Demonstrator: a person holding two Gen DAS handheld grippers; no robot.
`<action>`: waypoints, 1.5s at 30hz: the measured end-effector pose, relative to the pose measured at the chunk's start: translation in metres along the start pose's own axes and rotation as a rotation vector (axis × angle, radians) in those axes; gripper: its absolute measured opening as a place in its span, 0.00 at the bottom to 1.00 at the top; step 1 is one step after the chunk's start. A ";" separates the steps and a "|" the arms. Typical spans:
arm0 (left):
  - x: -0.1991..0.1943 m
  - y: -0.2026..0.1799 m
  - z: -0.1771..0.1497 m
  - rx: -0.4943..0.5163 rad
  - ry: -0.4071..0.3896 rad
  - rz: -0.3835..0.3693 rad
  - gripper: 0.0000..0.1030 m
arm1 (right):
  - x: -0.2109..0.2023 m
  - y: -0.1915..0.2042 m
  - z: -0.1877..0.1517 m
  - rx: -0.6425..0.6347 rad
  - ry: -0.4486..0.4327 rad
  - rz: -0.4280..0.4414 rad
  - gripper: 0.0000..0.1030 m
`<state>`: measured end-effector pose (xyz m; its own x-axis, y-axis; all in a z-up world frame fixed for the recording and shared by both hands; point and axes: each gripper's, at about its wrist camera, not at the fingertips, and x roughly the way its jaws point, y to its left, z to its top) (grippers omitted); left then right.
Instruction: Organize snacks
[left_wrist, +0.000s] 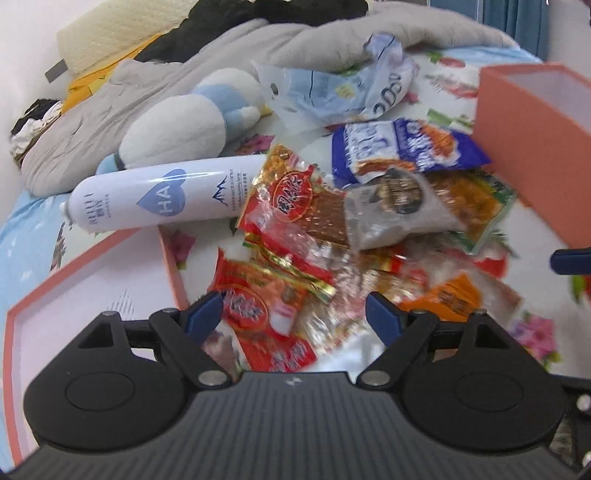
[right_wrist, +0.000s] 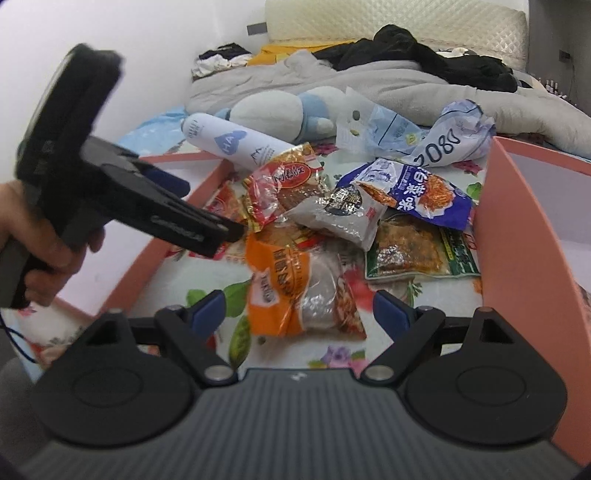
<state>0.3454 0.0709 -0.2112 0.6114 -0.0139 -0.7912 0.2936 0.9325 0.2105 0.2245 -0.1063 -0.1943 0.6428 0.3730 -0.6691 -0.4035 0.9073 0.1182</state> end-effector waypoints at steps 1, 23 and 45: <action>0.008 0.000 0.002 0.008 0.009 0.012 0.85 | 0.006 0.000 0.001 -0.007 0.003 -0.004 0.85; 0.045 -0.002 0.006 -0.087 0.027 -0.065 0.17 | 0.045 0.004 0.001 -0.054 0.043 0.012 0.59; -0.056 -0.043 -0.061 -0.275 -0.048 -0.127 0.02 | -0.040 0.012 -0.037 -0.031 0.024 -0.064 0.52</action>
<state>0.2536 0.0538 -0.2113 0.6183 -0.1473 -0.7720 0.1637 0.9849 -0.0568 0.1702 -0.1178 -0.1934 0.6525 0.3093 -0.6918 -0.3822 0.9226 0.0520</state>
